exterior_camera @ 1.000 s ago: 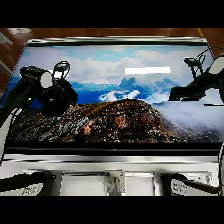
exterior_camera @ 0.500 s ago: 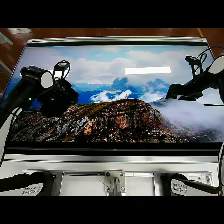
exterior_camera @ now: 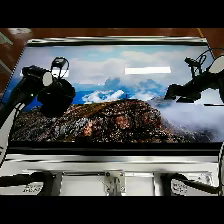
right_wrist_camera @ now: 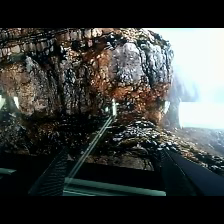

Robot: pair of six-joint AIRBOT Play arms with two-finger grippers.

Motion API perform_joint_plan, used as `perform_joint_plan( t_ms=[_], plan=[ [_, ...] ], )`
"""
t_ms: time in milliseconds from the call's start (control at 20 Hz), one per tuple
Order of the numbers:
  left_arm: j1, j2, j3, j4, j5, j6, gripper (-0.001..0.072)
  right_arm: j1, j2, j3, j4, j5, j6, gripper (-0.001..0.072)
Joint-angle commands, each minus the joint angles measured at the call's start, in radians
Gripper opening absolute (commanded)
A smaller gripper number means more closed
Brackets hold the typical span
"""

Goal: Fold the shirts.

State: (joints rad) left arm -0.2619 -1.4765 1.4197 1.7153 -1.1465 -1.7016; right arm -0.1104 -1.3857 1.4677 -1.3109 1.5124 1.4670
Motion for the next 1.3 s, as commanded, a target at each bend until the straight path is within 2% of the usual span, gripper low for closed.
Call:
perform_joint_plan(
  t_ms=[0,200,300,500,550,600,650,750,900,1050,1150,1250],
  plan=[
    [0.167,-0.056,0.02,0.024,0.006,-0.006,0.0712,0.001,0.001,0.0,0.003,-0.001,0.019,0.07],
    [0.345,-0.175,0.02,-0.134,0.002,-0.003,0.0715,0.001,0.001,0.0,0.003,-0.019,0.019,0.07],
    [0.374,-0.23,0.02,-0.211,0.006,0.014,0.0715,0.001,0.001,0.0,0.004,-0.02,0.019,0.07],
    [0.365,-0.294,0.02,-0.216,0.028,0.013,0.0705,0.001,0.001,0.0,0.009,-0.012,0.026,0.07],
    [0.365,-0.302,0.02,-0.216,0.028,0.013,0.0588,0.001,0.001,0.0,0.012,-0.012,0.03,0.07],
    [0.366,-0.306,0.02,-0.217,0.027,0.013,0.0231,0.001,0.001,0.0,0.015,-0.012,0.034,0.07],
    [0.366,-0.303,0.021,-0.217,0.019,0.013,0.0038,0.001,0.001,0.0,0.02,-0.01,0.034,0.07],
    [0.365,-0.273,0.021,-0.248,0.009,0.023,0.0036,0.001,0.001,0.0,0.018,-0.001,0.033,0.07],
    [0.333,-0.143,0.021,-0.36,0.013,0.145,0.0036,0.001,0.001,0.0,0.014,-0.003,0.033,0.07],
    [0.219,0.057,0.02,-0.505,0.01,0.233,0.0036,0.001,0.001,0.0,0.02,-0.017,0.032,0.07],
    [0.097,0.167,0.02,-0.557,0.01,0.231,0.0036,0.001,0.001,0.0,0.024,-0.002,0.032,0.07],
    [-0.047,0.224,0.02,-0.564,0.011,0.178,0.0036,0.001,0.002,0.0,0.023,0.052,0.015,0.0699]
  ],
)
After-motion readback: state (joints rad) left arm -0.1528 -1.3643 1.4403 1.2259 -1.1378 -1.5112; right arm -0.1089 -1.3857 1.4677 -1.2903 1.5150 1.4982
